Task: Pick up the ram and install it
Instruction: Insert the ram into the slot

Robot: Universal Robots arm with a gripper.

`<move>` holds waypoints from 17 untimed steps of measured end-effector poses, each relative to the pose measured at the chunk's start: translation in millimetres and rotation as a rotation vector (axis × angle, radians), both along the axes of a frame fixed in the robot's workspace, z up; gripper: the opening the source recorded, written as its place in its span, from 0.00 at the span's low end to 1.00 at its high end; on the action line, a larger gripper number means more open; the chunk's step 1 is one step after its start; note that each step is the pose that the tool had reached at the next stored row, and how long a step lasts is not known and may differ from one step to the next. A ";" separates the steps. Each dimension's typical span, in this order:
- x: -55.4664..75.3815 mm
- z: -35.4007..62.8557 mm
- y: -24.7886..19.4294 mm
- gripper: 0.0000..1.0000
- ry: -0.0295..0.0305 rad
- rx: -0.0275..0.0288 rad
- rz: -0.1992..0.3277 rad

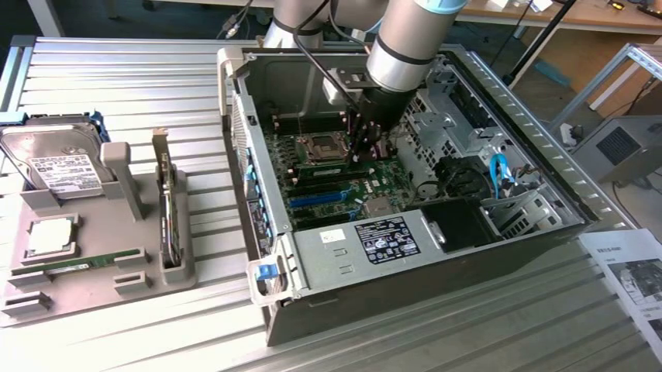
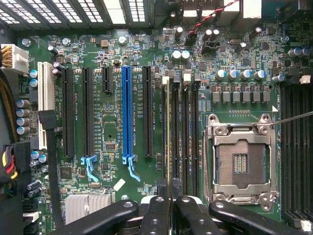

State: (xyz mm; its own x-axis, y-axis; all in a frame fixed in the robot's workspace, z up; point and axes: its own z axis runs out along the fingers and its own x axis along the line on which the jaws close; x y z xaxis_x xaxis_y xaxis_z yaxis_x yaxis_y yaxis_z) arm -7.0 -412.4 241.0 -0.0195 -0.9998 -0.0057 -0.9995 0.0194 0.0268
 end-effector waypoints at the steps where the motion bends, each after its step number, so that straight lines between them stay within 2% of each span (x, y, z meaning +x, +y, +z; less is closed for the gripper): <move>1: 0.0 -0.1 0.0 0.12 0.0000 0.0000 0.000; 17: 0.5 -2.2 0.0 0.12 0.0002 0.0001 0.000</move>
State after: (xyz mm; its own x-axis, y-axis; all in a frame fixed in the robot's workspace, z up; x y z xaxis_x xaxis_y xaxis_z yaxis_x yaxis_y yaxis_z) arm -6.5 -412.3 238.8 -0.0196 -0.9998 -0.0058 -0.9994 0.0195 0.0270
